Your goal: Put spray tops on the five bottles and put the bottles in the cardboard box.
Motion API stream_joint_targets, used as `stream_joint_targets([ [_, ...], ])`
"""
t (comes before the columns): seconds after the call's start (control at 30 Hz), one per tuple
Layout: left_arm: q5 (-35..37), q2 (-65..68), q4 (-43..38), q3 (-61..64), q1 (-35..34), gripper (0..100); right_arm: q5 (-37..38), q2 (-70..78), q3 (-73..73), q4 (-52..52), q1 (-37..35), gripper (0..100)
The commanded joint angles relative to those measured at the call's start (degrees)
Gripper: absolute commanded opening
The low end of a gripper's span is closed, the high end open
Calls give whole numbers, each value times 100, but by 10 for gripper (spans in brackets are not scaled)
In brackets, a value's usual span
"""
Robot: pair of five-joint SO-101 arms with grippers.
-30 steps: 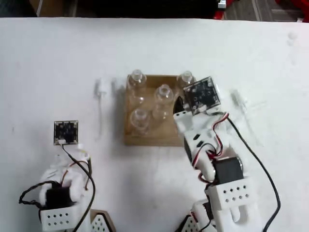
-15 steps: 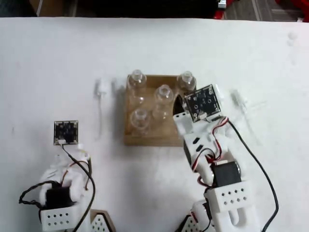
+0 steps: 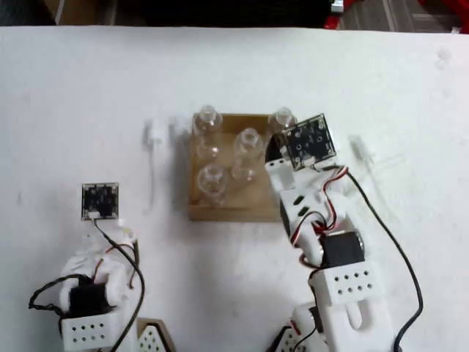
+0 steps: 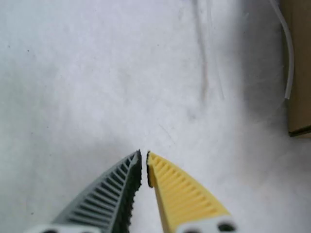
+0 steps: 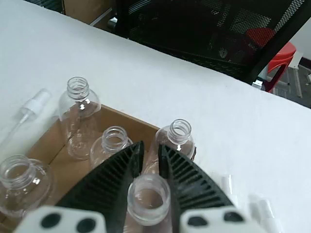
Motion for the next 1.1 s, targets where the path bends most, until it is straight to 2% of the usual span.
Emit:
stream_joint_targets([
  [0.0, -70, -57, -35, -9, 48, 24, 26, 31, 413, -725, 40, 16],
  [0.13, -70, -57, -35, -9, 48, 24, -211, 31, 598, -760, 75, 16],
  [0.37, -70, -57, -44, -9, 48, 24, -70, 31, 703, -268, 92, 16],
  [0.83, -70, -57, -44, -9, 48, 24, -114, 31, 1354, -549, 101, 26],
  [1.07, -70, -57, -70, -9, 48, 24, -123, 22, 1327, -382, 127, 151],
])
